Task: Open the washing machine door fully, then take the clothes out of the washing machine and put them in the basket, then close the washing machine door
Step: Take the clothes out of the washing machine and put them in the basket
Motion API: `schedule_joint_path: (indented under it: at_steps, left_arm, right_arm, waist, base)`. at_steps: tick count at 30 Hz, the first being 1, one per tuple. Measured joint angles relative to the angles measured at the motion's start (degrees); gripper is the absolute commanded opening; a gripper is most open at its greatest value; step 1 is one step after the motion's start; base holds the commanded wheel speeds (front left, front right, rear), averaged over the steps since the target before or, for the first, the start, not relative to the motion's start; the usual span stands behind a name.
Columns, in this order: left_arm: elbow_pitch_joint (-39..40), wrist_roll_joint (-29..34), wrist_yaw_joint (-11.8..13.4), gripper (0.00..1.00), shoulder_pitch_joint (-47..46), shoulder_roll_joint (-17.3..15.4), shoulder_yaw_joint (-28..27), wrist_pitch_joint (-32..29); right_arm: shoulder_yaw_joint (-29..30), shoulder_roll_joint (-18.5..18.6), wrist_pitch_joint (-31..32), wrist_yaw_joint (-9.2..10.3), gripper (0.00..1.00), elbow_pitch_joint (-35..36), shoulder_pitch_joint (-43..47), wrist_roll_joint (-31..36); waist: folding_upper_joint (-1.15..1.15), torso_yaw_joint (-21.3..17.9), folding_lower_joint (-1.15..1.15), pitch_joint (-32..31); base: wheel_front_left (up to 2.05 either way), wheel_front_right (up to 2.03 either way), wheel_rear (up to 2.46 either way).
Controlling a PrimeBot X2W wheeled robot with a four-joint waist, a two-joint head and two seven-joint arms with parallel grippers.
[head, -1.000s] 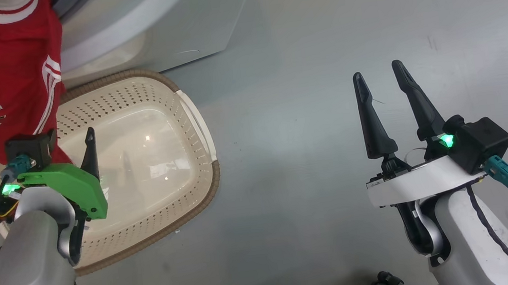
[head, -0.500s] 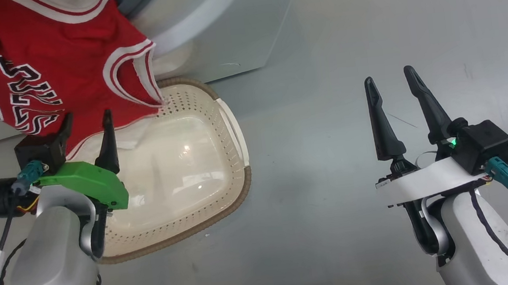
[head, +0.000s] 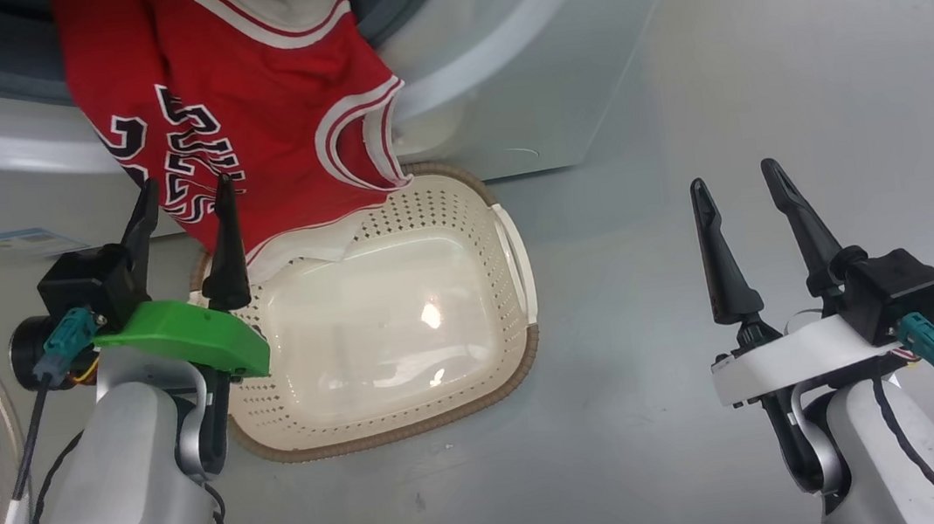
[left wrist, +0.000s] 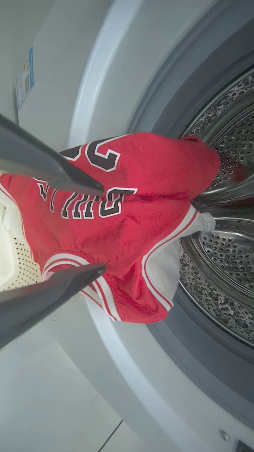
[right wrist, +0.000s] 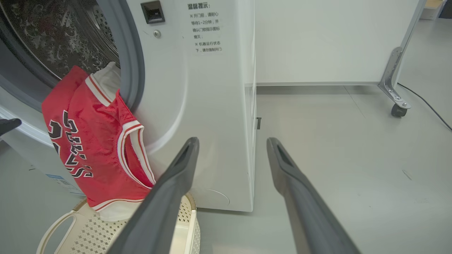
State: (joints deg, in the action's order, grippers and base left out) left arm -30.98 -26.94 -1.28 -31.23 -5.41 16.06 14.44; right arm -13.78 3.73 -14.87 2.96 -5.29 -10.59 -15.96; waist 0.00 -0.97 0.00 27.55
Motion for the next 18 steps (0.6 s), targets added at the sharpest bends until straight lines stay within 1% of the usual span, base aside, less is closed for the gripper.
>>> schedule_joint_path:
  at_steps: [4,6,10,13,18]
  left_arm:
    - [4.21,0.56,0.45,1.0,2.13,0.46,-1.01,0.01]
    - [4.9,0.79,0.46,1.0,2.98,0.46,-1.12,0.0]
    - [8.2,1.7,1.04,1.0,7.36,0.49,-1.23,0.0]
    - [9.75,1.97,1.22,1.0,9.92,0.51,-1.16,0.0]
    - [11.46,3.23,2.09,1.0,14.71,0.51,-0.91,0.0]
  right_arm:
    - [0.08,0.01,0.01,-0.38,1.0,-0.66,0.89,0.48]
    - [0.05,-0.01,0.0,-0.56,1.0,-0.77,0.91,0.48]
    - [-0.14,-0.07,0.0,-0.9,1.0,-1.22,1.82,0.52]
    - [-0.65,-0.1,0.0,-1.37,1.0,-1.77,2.04,0.53]
    - [-0.85,-0.15,0.0,-1.57,1.0,-2.19,3.05,0.53]
  waist:
    - [0.0,1.89,0.0,-1.71]
    - [0.0,2.27,0.0,-2.17]
    - [0.0,3.71,0.0,-4.44]
    - [0.0,4.18,0.0,-5.68]
    - [0.0,4.3,0.0,-7.49]
  base:
    - [0.0,0.0,0.0]
    - [0.0,0.0,0.0]
    - [0.0,0.0,0.0]
    - [0.0,0.0,0.0]
    - [0.0,0.0,0.0]
